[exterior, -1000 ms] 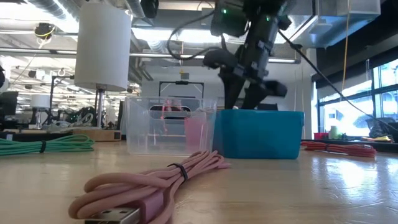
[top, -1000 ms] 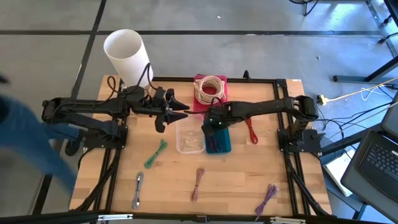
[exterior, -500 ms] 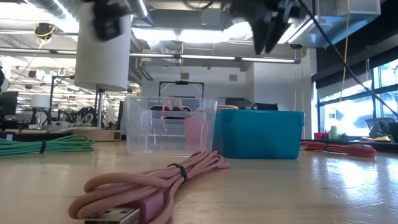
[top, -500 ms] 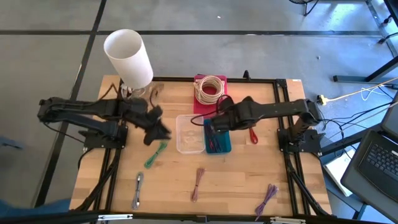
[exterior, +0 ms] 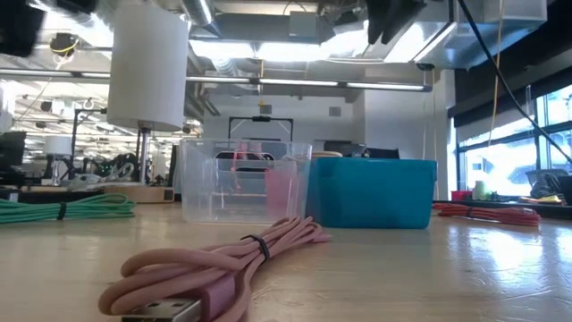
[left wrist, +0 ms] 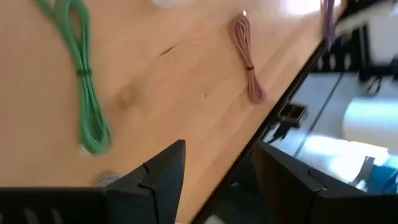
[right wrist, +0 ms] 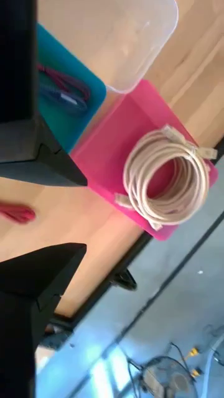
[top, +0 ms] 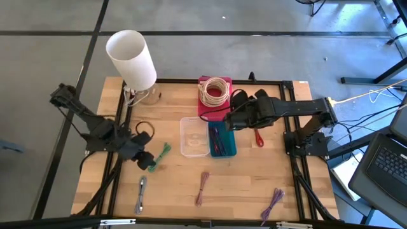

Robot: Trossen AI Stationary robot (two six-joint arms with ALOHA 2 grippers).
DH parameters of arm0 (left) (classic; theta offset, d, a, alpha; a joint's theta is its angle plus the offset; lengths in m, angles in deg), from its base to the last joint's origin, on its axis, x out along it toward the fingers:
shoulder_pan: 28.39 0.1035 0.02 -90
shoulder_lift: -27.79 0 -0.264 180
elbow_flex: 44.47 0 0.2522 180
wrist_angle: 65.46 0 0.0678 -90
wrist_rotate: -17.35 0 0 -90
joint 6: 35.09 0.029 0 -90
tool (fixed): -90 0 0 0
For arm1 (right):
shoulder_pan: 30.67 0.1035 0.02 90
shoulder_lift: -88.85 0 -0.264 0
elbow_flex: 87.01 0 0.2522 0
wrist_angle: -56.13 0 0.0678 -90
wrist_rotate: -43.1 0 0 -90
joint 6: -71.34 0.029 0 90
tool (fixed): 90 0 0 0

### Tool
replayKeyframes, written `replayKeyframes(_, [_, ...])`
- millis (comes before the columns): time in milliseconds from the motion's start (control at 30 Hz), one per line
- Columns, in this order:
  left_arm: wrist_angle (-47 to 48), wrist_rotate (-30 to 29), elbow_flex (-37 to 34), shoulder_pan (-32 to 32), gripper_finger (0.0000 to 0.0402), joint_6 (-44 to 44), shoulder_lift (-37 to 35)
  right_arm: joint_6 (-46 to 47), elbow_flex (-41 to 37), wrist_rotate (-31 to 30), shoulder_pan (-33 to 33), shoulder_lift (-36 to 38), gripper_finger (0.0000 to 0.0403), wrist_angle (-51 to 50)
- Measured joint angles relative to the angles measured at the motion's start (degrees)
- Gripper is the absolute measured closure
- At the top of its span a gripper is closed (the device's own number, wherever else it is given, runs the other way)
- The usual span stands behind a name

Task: Pick & Place USB Port
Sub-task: Put the white patterned charger cable into the blue bin

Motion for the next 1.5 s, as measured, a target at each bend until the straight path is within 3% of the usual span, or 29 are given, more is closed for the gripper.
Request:
replayKeyframes(200, [-2.47,-12.52,0.00,-10.25,0.0217,-21.78,2.37,-8.83,-0.01,-1.02,-1.54,2.31,0.0242,-0.02])
replayKeyframes(333, [-6.48,-13.93,0.00,-12.83,0.0217,-29.49,6.48,-14.05,-0.01,-1.28,-2.15,4.37,0.0242,-0.02])
replayKeyframes(600, [-13.16,-4.94,0.83,-13.92,0.0217,-39.25,18.68,-23.07,-0.03,-4.47,-4.25,9.62,0.0242,-0.02])
replayKeyframes(733, [-12.41,-4.92,4.85,-13.79,0.0217,-40.60,22.29,-24.82,-0.05,-4.37,-5.12,12.70,0.0242,-0.02])
replayKeyframes(833, [-7.45,-4.63,9.33,-13.74,0.0217,-42.22,25.01,-25.34,-0.05,-4.05,-5.16,15.20,0.0242,-0.04])
replayKeyframes(1000, [4.28,3.22,17.18,-13.78,0.0217,-44.79,30.09,-25.37,-0.07,-3.92,-5.14,18.56,0.0242,-0.02])
replayKeyframes(1133, [12.45,5.21,21.95,-13.71,0.0217,-44.79,33.91,-25.33,-0.07,-3.83,-5.14,19.93,0.0242,-0.02])
replayKeyframes(1500, [16.31,17.50,23.39,-15.61,0.0217,-41.24,44.97,-25.34,-0.77,-3.81,-5.14,20.39,0.0242,0.19])
